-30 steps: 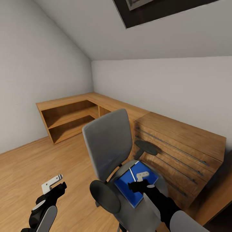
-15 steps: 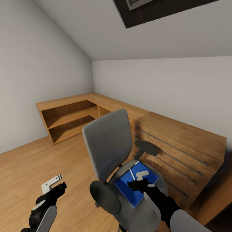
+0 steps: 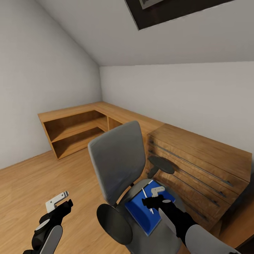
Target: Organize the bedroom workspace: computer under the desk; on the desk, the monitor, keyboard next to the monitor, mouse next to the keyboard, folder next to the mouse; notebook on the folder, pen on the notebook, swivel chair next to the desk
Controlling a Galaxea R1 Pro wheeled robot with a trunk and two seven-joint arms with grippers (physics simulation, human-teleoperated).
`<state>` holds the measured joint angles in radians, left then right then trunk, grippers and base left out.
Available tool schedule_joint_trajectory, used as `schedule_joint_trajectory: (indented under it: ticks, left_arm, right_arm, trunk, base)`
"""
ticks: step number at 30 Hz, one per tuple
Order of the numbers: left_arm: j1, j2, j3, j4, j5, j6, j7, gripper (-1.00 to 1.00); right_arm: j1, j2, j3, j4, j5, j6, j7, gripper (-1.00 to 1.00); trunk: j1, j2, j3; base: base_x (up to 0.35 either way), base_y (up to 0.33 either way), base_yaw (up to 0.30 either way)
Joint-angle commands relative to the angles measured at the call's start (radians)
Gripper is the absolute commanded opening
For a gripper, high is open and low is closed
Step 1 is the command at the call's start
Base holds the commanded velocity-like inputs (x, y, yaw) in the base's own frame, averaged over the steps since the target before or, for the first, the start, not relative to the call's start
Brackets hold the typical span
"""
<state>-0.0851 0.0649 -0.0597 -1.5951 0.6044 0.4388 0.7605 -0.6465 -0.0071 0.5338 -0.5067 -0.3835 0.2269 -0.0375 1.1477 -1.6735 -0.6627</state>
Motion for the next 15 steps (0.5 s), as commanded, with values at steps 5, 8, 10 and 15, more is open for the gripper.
schedule_joint_trajectory:
  ticks: [5, 8, 10, 15]
  left_arm:
    - [-0.001, 0.001, -0.002, -0.002, 0.006, 0.003, 0.009, 1.00]
    - [-0.001, 0.001, -0.002, -0.002, 0.006, 0.003, 0.010, 1.00]
    - [-0.001, 0.001, -0.001, -0.002, 0.006, 0.003, 0.010, 1.00]
    - [-0.001, 0.001, 0.000, -0.002, 0.006, 0.003, 0.010, 1.00]
  right_arm:
    - [-0.002, 0.000, 0.004, 0.000, -0.005, 0.005, -0.002, 1.00]
    - [-0.002, 0.001, 0.003, 0.001, -0.005, 0.007, 0.005, 1.00]
    - [-0.002, 0.002, 0.004, 0.001, -0.005, 0.010, 0.010, 1.00]
    - [-0.003, 0.002, 0.003, 0.003, -0.005, 0.013, 0.013, 1.00]
  trunk:
    - [0.000, -0.001, -0.001]
    - [0.000, -0.001, -0.001]
    - [0.000, -0.001, -0.001]
    - [0.000, -0.001, -0.001]
  base:
    - [0.002, 0.000, 0.000]
    - [0.000, 0.000, 0.000]
    - [0.000, 0.000, 0.000]
    - [0.000, 0.000, 0.000]
